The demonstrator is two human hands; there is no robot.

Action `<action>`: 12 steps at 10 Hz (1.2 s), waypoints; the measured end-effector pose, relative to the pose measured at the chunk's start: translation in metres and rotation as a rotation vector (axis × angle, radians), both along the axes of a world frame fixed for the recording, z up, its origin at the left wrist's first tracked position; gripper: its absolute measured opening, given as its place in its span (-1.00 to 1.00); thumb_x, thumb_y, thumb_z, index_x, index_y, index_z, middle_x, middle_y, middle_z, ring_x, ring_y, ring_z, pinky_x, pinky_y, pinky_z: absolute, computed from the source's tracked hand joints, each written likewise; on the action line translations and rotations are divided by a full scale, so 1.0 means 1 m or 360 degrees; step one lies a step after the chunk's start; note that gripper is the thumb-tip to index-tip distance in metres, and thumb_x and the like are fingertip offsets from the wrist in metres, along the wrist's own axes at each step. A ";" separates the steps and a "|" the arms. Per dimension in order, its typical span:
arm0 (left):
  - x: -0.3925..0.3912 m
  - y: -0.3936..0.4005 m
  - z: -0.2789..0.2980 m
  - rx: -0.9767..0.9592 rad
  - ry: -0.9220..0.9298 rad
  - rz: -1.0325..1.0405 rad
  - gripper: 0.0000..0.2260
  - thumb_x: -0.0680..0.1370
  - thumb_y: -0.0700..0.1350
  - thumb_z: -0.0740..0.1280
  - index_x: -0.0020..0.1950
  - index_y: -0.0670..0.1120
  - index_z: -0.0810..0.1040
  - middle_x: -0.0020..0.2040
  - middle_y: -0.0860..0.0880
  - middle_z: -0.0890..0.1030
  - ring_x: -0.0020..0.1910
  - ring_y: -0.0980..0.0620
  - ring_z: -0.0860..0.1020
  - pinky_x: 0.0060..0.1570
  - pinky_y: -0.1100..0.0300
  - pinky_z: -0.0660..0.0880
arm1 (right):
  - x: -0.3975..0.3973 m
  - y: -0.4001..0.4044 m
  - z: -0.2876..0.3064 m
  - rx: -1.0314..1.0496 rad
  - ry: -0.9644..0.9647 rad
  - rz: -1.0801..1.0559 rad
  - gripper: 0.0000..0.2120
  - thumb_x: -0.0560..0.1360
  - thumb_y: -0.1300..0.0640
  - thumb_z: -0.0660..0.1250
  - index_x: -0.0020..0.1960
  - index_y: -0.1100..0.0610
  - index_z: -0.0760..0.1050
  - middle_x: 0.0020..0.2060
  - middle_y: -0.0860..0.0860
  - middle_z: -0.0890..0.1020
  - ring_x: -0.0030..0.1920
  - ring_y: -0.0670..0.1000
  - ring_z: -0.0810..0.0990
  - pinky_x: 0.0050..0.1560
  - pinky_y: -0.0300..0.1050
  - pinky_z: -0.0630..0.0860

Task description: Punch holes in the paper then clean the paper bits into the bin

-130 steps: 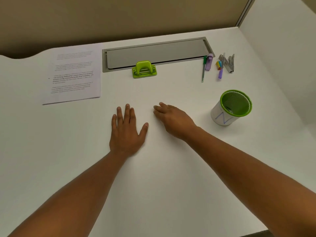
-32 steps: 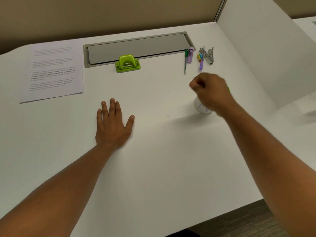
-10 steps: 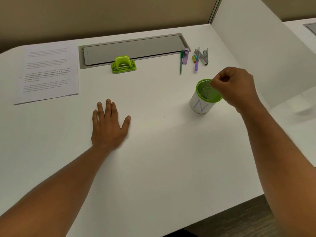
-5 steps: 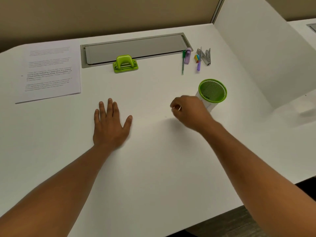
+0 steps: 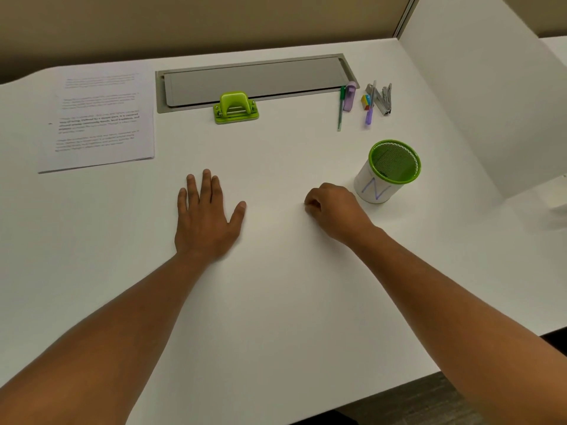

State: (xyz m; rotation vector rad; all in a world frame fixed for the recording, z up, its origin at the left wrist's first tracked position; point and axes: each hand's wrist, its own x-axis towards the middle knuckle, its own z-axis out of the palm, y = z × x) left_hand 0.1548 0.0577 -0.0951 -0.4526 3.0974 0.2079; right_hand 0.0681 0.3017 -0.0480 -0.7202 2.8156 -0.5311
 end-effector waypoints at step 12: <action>0.001 0.001 0.002 0.0005 -0.0045 0.0008 -0.26 0.59 0.33 -0.16 0.62 -0.14 -0.02 0.64 -0.06 -0.08 0.60 -0.12 -0.15 0.56 -0.08 -0.13 | -0.043 0.089 0.096 -0.0261 0.0528 -0.0628 -0.79 0.52 0.15 0.23 0.08 0.10 0.59 -0.12 0.04 0.67 -0.17 -0.01 0.54 -0.15 -0.17 0.41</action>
